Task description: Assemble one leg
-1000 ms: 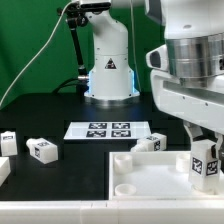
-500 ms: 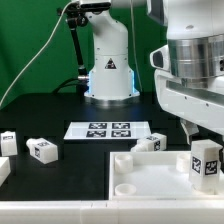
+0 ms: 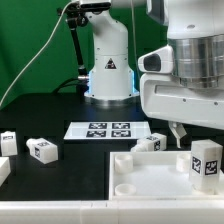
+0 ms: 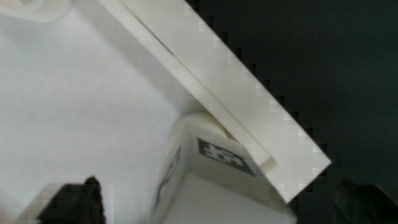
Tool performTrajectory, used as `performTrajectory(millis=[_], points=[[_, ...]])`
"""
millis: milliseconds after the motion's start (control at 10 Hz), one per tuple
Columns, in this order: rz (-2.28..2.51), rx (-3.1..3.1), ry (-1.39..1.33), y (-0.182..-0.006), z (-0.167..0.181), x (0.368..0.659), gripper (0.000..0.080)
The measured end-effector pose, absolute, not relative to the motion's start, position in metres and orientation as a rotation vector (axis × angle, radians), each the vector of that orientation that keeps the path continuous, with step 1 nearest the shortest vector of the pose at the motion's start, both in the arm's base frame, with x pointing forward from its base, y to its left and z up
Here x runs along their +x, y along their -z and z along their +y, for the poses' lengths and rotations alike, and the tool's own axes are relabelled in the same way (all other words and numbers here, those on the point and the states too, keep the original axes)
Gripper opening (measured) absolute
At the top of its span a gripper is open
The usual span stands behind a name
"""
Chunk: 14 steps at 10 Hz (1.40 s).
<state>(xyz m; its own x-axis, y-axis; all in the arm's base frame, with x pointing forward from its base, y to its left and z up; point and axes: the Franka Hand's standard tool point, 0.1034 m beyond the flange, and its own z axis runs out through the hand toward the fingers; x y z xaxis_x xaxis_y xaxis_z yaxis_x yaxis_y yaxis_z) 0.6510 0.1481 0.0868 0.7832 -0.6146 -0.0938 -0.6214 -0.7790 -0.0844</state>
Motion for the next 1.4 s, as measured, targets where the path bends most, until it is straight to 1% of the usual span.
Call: performTrajectory(millis=[400,800,900,1000,1100,1200,1400], points=[[0.274,-3.052,-0.028,-0.0858,0.1438,0.6519,0.0649],[-0.137,-3.063,-0.002,-0.0853,0.1444,0.6522,0.0649],[-0.2,-3.059,0.001,-0.0852,0.1435,0.6524,0.0536],[-0.169,-3.061,-0.001,-0.0852,0.1437,0.6524,0.04],[-0.168,-3.061,0.0,-0.0852,0.1432,0.6525,0.04],[-0.167,-3.062,0.0,-0.0852,0.1426,0.6526,0.0282],[-0.137,-3.063,-0.002,-0.0851,0.1427,0.6526,0.0282]])
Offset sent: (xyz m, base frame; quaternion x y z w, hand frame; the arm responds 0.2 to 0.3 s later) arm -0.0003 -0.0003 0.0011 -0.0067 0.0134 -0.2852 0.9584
